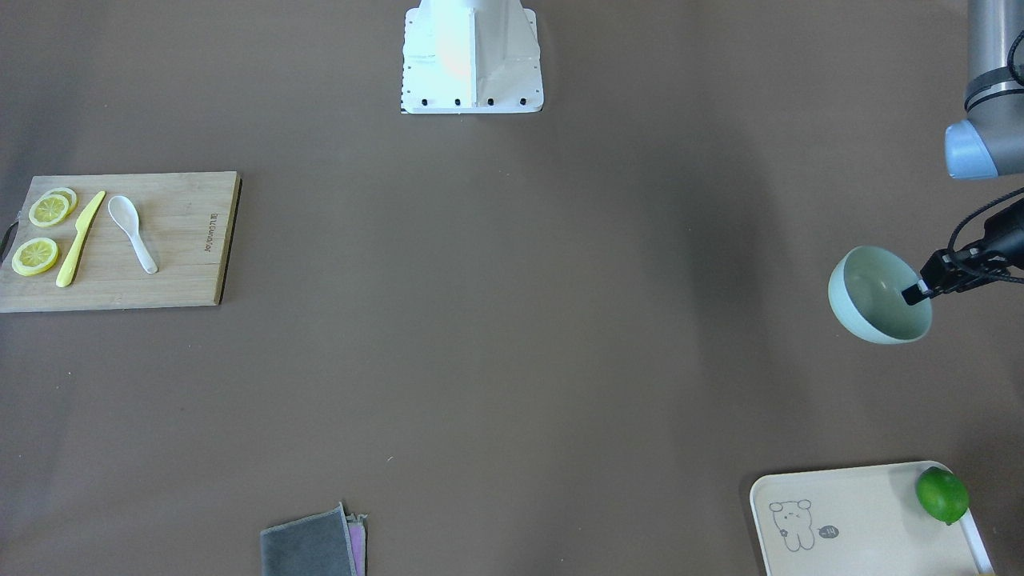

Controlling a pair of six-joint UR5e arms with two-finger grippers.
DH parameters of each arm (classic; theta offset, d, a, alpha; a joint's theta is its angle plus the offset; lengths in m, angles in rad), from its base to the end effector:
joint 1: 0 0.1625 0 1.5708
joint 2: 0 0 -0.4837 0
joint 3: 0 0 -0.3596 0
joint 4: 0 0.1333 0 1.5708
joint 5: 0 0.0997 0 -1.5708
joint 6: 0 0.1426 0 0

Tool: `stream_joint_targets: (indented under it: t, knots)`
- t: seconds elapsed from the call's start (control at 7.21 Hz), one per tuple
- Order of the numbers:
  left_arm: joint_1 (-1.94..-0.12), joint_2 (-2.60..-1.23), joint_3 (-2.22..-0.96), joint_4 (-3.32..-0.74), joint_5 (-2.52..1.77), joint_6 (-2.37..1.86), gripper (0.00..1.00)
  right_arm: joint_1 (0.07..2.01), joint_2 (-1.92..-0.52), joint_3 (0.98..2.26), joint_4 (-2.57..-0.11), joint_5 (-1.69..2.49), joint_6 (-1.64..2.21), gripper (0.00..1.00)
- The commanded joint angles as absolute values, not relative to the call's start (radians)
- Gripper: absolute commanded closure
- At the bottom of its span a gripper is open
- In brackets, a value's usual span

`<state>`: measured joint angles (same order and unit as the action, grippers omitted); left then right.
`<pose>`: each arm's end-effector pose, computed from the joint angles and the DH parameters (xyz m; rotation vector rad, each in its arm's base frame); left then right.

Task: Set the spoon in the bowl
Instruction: 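Grasp the pale green bowl with the left gripper and slide it toward table center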

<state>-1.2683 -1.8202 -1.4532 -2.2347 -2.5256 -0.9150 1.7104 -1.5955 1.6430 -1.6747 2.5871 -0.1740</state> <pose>0.1639 -0.5821 0.5704 0.0849 1.1529 -0.1634 0.0735 -0.4366 0.7096 0.1078 -1.0116 -0.0027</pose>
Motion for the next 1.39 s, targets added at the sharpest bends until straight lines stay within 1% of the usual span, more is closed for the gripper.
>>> stream_joint_targets:
  t: [0.0,0.28,0.42,0.69,0.83,1.25]
  knots:
    - [-1.103,-2.001,-1.540,-2.114,-2.394,-1.201,1.00,1.709,-1.597,1.631,-1.644,2.565,-0.175,0.00]
    - [-0.857,-2.183,-1.580,-1.966,-2.146,-1.398,1.00,1.701,-1.592,1.632,-1.646,2.518,-0.175,0.00]
    - [-0.747,-2.234,-1.580,-1.939,-2.031,-1.458,1.00,1.694,-1.592,1.631,-1.646,2.514,-0.173,0.00]
    - [-0.579,-2.253,-1.568,-1.933,-1.837,-1.505,1.00,1.684,-1.592,1.632,-1.646,2.516,-0.144,0.00]
    - [-0.534,-2.250,-1.560,-1.933,-1.783,-1.505,1.00,1.680,-1.591,1.634,-1.646,2.516,-0.134,0.00]
    - [-0.508,-2.244,-1.565,-1.881,-1.763,-1.497,1.00,1.672,-1.589,1.635,-1.646,2.519,-0.127,0.00]
